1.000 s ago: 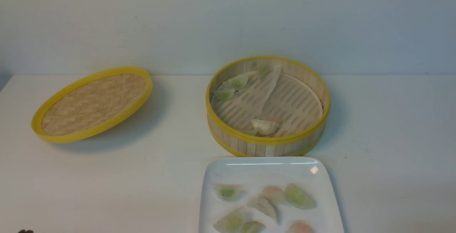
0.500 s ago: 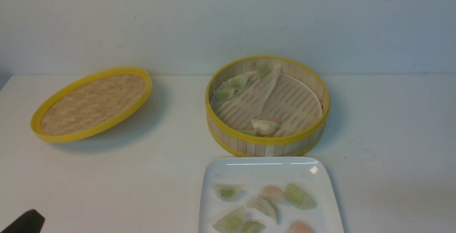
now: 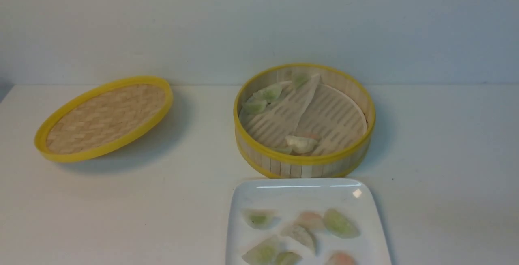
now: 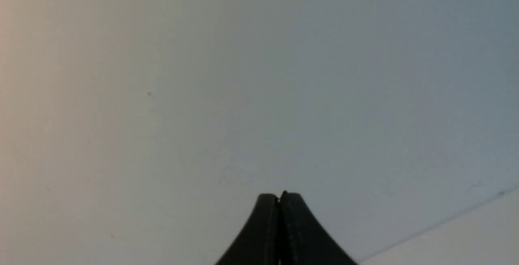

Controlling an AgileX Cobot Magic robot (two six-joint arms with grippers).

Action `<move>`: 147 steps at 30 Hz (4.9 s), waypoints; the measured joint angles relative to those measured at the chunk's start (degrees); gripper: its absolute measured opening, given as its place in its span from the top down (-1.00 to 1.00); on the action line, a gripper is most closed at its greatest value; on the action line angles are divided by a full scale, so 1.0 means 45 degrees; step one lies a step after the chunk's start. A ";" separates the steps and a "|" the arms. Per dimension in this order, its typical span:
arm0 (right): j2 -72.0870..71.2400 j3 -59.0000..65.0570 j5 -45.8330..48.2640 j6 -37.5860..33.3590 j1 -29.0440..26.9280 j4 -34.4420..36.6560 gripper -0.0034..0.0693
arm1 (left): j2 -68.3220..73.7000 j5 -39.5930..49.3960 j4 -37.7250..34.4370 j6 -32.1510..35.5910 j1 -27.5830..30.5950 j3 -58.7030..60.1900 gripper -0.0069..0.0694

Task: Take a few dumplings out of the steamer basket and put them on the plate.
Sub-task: Use the right arm to grab a dumpling from inside the steamer, then use the right arm to put the dumpling into the plate

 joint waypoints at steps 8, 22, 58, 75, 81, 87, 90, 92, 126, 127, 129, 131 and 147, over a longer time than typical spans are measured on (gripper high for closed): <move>0.1430 -0.3813 0.1703 0.1014 0.0047 -0.1403 0.94 | 0.2620 0.2291 0.1751 0.0029 0.0000 -0.3866 0.83; 1.1444 -1.2881 1.4363 -0.6671 0.0047 0.2386 0.94 | 1.2407 1.7170 0.3595 0.2935 0.0000 -1.0551 0.83; 2.7354 -2.2526 1.3703 -1.2866 0.6038 0.1054 -0.22 | 1.3549 1.7718 0.3761 0.4363 0.0000 -1.0589 0.83; 2.8301 -2.2855 1.2816 -1.2311 0.6385 -0.0930 0.53 | 1.3549 1.7798 0.3761 0.4363 0.0000 -1.0589 0.83; 2.8301 -2.3820 1.4344 -1.1671 0.6385 -0.1094 0.90 | 1.3549 1.7798 0.3761 0.4363 0.0000 -1.0589 0.83; 2.8208 -2.4568 1.5618 -1.1576 0.6385 -0.1094 0.94 | 1.3549 1.7812 0.3761 0.4363 0.0000 -1.0589 0.83; 2.8237 -2.4580 1.5977 -1.1119 0.6385 -0.1425 0.93 | 1.3549 1.7942 0.3761 0.4363 0.0000 -1.0589 0.83; 2.8298 -2.4580 1.6025 -1.0295 0.6385 -0.1793 0.89 | 1.3549 1.8028 0.3761 0.4363 0.0000 -1.0589 0.83; 2.7745 -2.4622 1.7342 -0.9258 0.6362 -0.2919 0.55 | 1.3549 1.8133 0.3749 0.4363 0.0000 -1.0589 0.83; 2.7491 -2.4622 1.7352 -0.9249 0.6362 -0.2894 0.55 | 1.3549 1.8133 0.3749 0.4363 0.0000 -1.0589 0.83; 2.6778 -2.4622 1.7379 -0.9175 0.6362 -0.2738 0.55 | 1.3549 1.8133 0.3749 0.4363 0.0000 -1.0589 0.83; 2.6210 -2.4607 1.7432 -0.8948 0.6362 -0.2489 0.55 | 1.3549 1.8133 0.3749 0.4363 0.0000 -1.0589 0.83; 2.2096 -1.8005 1.7155 -0.9126 0.6362 0.0578 0.55 | 1.3549 1.8274 0.3151 0.4935 0.0000 -1.0589 0.83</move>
